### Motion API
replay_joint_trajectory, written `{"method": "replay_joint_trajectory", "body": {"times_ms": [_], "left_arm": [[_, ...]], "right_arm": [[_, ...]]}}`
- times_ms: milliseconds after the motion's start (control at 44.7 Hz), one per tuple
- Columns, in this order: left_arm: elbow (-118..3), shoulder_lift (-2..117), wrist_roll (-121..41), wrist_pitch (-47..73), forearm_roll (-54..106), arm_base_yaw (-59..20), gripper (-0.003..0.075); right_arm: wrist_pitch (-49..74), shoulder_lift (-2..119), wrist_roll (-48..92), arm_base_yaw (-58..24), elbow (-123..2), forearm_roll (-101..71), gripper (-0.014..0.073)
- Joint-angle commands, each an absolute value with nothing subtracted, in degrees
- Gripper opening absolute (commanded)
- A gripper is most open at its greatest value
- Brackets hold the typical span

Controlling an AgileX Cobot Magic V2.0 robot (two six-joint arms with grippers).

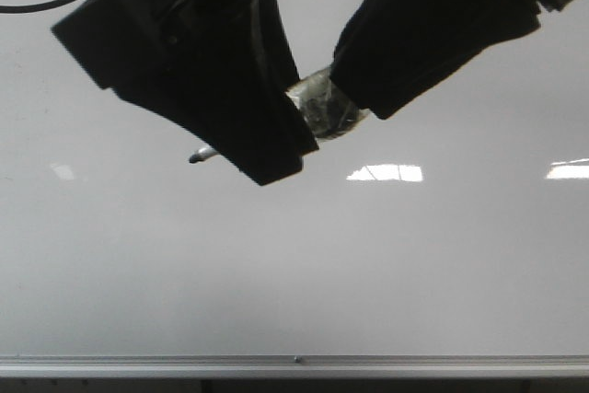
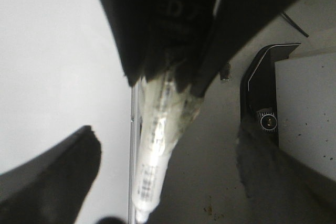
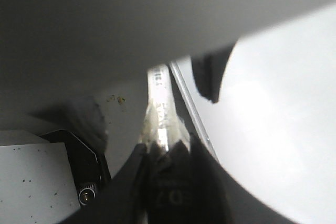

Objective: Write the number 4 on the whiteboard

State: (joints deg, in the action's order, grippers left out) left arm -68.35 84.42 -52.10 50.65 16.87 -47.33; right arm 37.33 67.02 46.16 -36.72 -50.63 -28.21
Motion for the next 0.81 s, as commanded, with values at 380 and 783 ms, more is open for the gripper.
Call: {"method": "replay_joint_trajectory", "body": {"times_ms": [380, 783], "left_arm": [[-70.2, 82.2, -51.3, 48.0, 18.6, -47.7, 0.0423], [-70.2, 82.2, -51.3, 48.0, 18.6, -47.7, -0.002]], "right_arm": [[35.5, 47.5, 38.5, -17.8, -41.8, -29.0, -0.0069], [29.8, 33.4, 30.0, -5.6, -33.9, -29.0, -0.0069]]}}
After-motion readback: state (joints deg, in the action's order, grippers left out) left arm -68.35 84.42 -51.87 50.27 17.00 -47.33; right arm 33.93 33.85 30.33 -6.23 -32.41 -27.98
